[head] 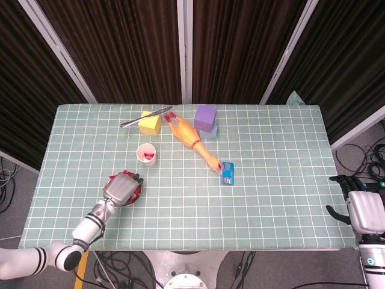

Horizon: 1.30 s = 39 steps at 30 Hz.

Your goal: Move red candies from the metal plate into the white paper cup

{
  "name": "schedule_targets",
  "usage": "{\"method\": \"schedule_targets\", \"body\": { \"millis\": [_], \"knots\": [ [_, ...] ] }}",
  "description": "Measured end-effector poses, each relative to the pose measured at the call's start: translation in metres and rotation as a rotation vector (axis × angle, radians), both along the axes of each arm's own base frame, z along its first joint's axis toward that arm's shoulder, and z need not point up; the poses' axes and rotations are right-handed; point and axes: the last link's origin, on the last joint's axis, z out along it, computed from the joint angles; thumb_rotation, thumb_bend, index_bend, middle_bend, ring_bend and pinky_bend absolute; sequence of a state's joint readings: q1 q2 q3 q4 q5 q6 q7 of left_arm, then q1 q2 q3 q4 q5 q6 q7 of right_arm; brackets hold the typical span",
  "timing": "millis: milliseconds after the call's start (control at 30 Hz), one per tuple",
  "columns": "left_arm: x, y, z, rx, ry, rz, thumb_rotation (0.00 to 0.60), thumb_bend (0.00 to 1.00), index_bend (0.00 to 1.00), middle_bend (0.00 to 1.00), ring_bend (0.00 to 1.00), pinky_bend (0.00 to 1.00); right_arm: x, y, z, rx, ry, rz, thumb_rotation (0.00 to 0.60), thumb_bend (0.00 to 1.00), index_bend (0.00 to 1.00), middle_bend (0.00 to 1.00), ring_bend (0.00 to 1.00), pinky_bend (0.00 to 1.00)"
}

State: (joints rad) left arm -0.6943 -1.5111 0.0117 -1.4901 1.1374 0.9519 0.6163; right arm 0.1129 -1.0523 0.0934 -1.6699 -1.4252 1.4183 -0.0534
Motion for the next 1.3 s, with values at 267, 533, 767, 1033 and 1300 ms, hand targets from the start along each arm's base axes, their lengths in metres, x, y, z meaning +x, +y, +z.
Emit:
{"method": "schedule_targets", "body": {
  "millis": [267,533,767,1033,1300],
  "knots": [
    [-0.007,0.001,-0.009,0.007,0.021,0.018,0.6,0.29,0.44,0.44,0.88,1.0,-0.001,0.002,0.001,-0.003,0.0,-0.008,0.6,0.1,0.26,0.25,0.21,0.48],
    [-0.012,0.002,-0.013,0.023,0.019,0.031,0.6,0.35,0.54,0.54,0.91,1.0,0.0,0.001,0.0,0.003,-0.002,-0.007,0.6,0.1,0.26,0.25,0.21,0.49],
    [-0.011,0.006,-0.014,0.029,-0.013,0.021,0.6,0.46,0.65,0.68,0.94,1.0,-0.001,0.002,0.001,0.001,-0.004,-0.01,0.6,0.1,0.26,0.26,0.21,0.5],
    [-0.01,0.014,-0.011,0.032,-0.057,0.02,0.6,0.52,0.71,0.75,0.96,1.0,-0.001,0.003,0.002,0.001,-0.006,-0.014,0.6,0.1,0.26,0.26,0.21,0.5],
    [0.008,0.029,0.018,0.089,-0.148,0.013,0.6,0.52,0.71,0.75,0.96,1.0,0.0,0.002,0.002,0.0,-0.005,-0.01,0.6,0.1,0.26,0.26,0.21,0.51]
  ]
}}
